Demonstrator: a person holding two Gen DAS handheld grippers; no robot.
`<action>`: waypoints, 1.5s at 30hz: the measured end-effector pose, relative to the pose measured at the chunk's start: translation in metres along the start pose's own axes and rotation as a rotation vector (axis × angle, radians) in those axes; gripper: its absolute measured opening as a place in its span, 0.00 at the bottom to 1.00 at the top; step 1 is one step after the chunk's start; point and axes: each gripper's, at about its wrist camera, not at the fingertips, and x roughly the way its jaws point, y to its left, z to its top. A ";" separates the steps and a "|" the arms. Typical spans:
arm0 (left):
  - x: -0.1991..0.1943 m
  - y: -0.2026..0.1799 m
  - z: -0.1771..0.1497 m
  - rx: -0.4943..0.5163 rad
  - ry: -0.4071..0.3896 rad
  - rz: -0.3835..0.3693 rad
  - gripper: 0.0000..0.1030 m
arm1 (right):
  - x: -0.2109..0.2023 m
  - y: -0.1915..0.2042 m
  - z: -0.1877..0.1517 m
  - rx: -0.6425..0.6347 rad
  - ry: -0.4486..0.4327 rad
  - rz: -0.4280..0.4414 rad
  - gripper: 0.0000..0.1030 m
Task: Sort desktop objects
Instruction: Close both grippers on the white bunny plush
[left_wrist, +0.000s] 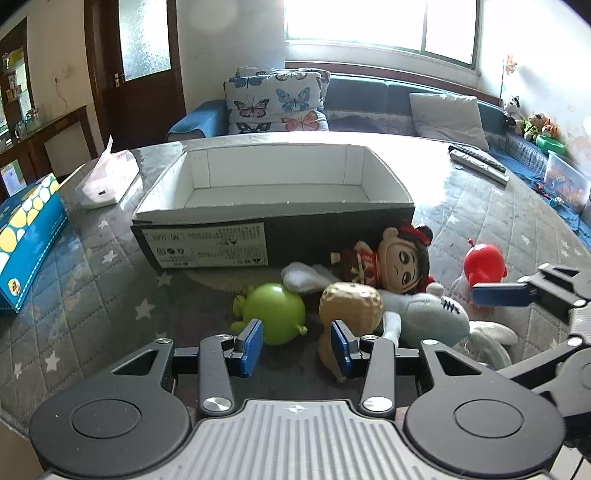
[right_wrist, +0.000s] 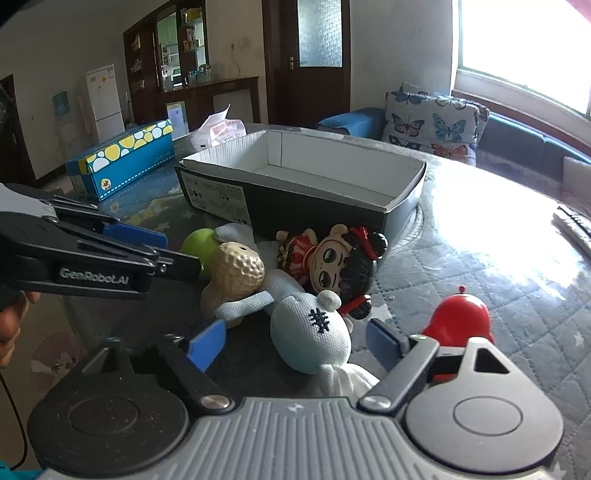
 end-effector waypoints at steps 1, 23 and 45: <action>0.000 0.000 0.001 0.000 -0.003 -0.005 0.42 | 0.003 -0.001 0.000 0.002 0.005 0.004 0.75; 0.007 -0.022 0.007 0.027 -0.023 -0.157 0.42 | -0.014 -0.033 -0.024 0.138 0.032 -0.008 0.43; 0.030 -0.044 0.006 0.019 0.040 -0.326 0.40 | -0.035 -0.049 -0.046 0.179 0.034 -0.061 0.46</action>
